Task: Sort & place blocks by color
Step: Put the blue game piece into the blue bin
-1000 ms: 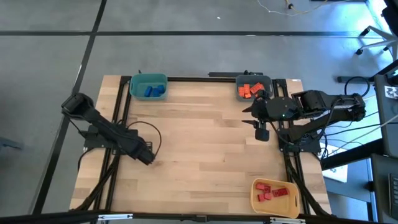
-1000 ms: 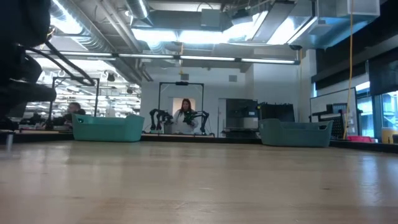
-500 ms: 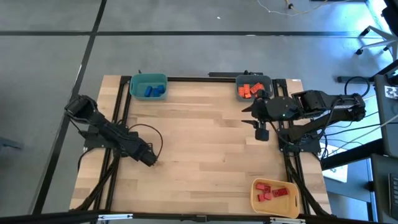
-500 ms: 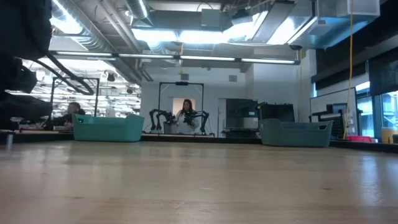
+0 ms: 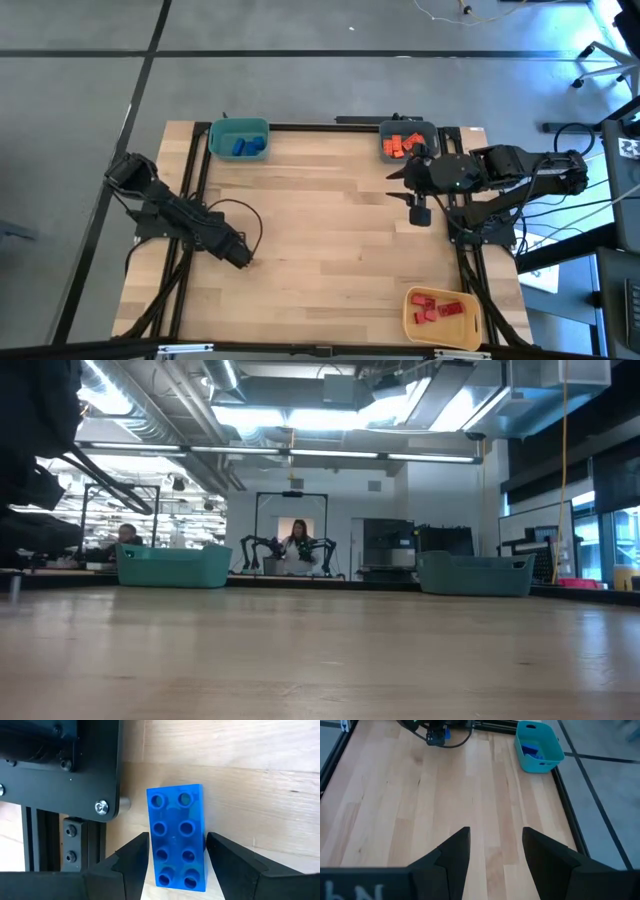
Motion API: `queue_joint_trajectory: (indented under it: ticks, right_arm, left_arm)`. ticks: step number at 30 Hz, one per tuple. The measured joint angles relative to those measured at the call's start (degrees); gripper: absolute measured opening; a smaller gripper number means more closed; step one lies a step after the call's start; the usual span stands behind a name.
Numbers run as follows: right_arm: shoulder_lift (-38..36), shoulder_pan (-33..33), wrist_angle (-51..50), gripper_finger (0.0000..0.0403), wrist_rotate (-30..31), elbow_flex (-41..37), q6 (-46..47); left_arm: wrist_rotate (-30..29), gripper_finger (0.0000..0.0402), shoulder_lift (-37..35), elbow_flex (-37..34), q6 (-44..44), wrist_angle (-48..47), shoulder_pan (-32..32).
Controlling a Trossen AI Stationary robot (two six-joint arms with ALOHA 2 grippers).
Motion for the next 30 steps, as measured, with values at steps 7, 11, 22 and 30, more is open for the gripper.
queue_joint_trajectory:
  ticks: [7,11,22,30]
  right_arm:
    - [0.00,0.00,0.47,0.0182,0.00,0.00,0.08]
    - [0.00,0.02,0.47,0.0182,0.00,0.00,0.17]
    - [0.00,0.02,0.47,0.0182,0.00,0.00,0.20]
    - [0.00,0.02,0.47,0.0182,0.00,0.00,0.08]
  left_arm:
    - [-0.68,0.0198,0.02,0.00,-0.05,-0.22,0.00]
    - [-0.76,0.0195,0.02,-0.02,-0.05,-0.24,0.00]
    - [-1.09,0.0146,0.02,-0.02,-0.05,-0.38,0.00]
    - [-1.57,0.0129,0.04,-0.04,-0.05,-0.46,0.04]
